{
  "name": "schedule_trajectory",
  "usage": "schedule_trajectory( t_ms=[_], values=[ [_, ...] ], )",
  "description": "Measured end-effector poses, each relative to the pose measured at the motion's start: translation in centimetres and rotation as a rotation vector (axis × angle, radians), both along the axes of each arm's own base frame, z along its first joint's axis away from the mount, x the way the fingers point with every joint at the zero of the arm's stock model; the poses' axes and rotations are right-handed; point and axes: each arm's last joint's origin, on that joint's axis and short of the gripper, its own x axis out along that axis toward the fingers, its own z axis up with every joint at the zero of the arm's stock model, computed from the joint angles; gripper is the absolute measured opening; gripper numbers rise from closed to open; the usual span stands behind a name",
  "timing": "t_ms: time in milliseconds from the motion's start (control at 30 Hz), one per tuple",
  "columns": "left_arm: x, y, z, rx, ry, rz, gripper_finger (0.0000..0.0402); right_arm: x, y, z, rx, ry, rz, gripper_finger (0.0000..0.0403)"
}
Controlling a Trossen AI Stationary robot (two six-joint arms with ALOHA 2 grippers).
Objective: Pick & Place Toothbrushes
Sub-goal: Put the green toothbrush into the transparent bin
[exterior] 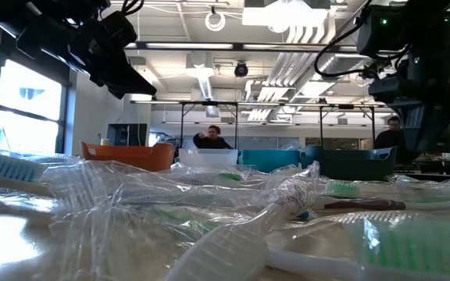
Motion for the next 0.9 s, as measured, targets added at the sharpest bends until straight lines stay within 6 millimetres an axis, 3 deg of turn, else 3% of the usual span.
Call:
schedule_trajectory(
  t_ms=[400, 900],
  values=[
    [0.0, 0.0, 0.0, 0.0, 0.0, 0.0, 0.0001, -0.3, 0.3, -2.8, 0.087, -0.049, -0.073, 0.0125],
    [0.0, 0.0, 0.0, 0.0, 0.0, 0.0, 0.0001, -0.3, 0.6, -3.0, 0.08, -0.052, -0.095, 0.0115]
  ],
)
